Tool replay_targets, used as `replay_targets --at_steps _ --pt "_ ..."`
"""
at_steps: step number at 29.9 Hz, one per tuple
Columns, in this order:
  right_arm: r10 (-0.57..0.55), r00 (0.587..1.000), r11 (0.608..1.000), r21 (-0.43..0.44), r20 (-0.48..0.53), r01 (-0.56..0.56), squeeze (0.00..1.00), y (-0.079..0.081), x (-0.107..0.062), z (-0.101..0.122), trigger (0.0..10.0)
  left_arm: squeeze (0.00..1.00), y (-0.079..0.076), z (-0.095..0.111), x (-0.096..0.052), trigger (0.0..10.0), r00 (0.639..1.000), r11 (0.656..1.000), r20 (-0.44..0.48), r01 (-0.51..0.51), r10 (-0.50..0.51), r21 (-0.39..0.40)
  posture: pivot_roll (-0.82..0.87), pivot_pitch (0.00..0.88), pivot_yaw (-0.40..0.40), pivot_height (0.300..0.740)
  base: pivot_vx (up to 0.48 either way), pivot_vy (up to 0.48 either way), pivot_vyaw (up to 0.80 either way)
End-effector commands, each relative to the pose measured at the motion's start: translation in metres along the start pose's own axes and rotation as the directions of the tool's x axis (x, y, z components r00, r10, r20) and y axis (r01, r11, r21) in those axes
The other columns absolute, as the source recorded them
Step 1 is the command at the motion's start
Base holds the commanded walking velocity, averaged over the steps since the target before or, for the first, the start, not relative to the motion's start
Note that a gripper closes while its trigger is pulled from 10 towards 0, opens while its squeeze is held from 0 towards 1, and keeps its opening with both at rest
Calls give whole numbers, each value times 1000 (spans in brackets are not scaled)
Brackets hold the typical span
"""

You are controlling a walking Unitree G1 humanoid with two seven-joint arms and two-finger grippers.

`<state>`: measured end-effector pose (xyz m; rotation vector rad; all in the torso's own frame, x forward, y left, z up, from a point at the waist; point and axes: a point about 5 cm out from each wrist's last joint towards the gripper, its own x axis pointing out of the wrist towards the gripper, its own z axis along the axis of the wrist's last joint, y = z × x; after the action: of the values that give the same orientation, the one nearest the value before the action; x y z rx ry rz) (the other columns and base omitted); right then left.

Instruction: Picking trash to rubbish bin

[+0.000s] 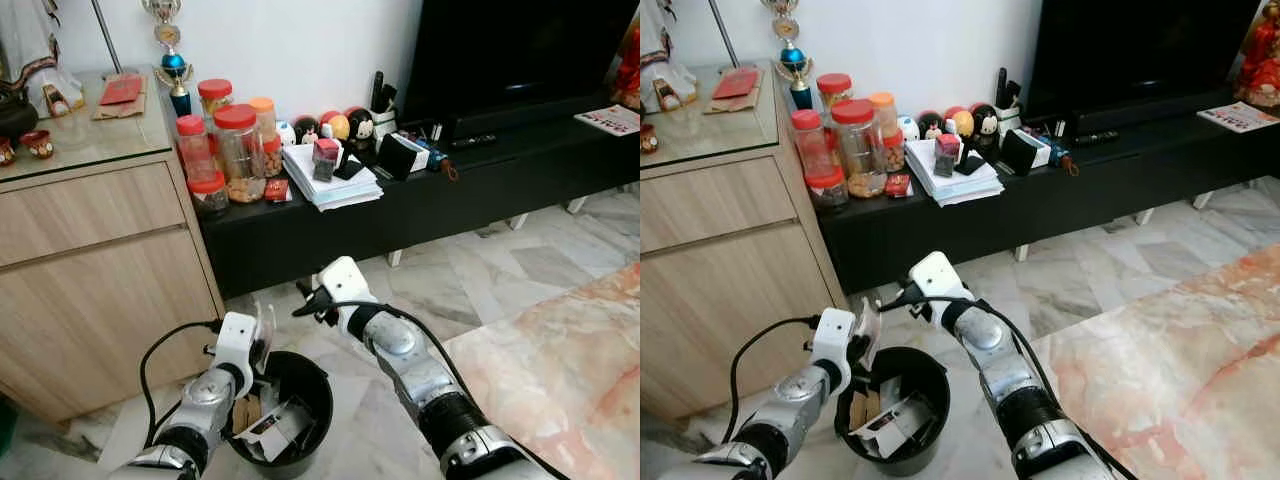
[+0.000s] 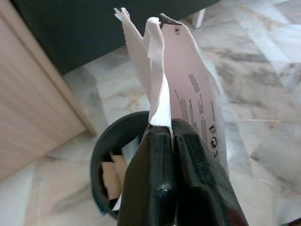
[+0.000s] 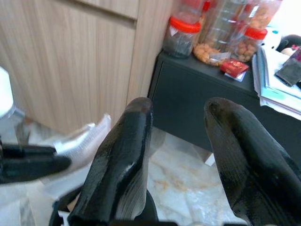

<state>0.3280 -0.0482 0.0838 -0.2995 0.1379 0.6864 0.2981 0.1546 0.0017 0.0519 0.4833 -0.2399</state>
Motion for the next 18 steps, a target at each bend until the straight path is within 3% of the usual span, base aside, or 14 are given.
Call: replay_targets --at_steps 1,4,8,18 --pt "1 1000 1000 -25 -1 -1 0 0 0 3 10000 0 5 1 0 10000 1000 1000 -18 -11 11 11 195 0 -18 740 0 0 0" --pt "1 1000 1000 -27 0 -1 0 0 0 4 10000 0 13 -3 -3 10000 999 998 -36 -32 34 56 195 0 -18 740 0 0 0" --pt "0 1000 1000 -30 0 0 0 -1 -1 5 10000 0 22 -4 -6 10000 997 997 -39 -58 60 50 191 0 -15 740 0 0 0" --pt "7 1000 999 -43 9 -7 0 0 -2 12 10000 0 19 18 1 10000 996 997 57 -74 73 21 191 0 -15 740 0 0 0"
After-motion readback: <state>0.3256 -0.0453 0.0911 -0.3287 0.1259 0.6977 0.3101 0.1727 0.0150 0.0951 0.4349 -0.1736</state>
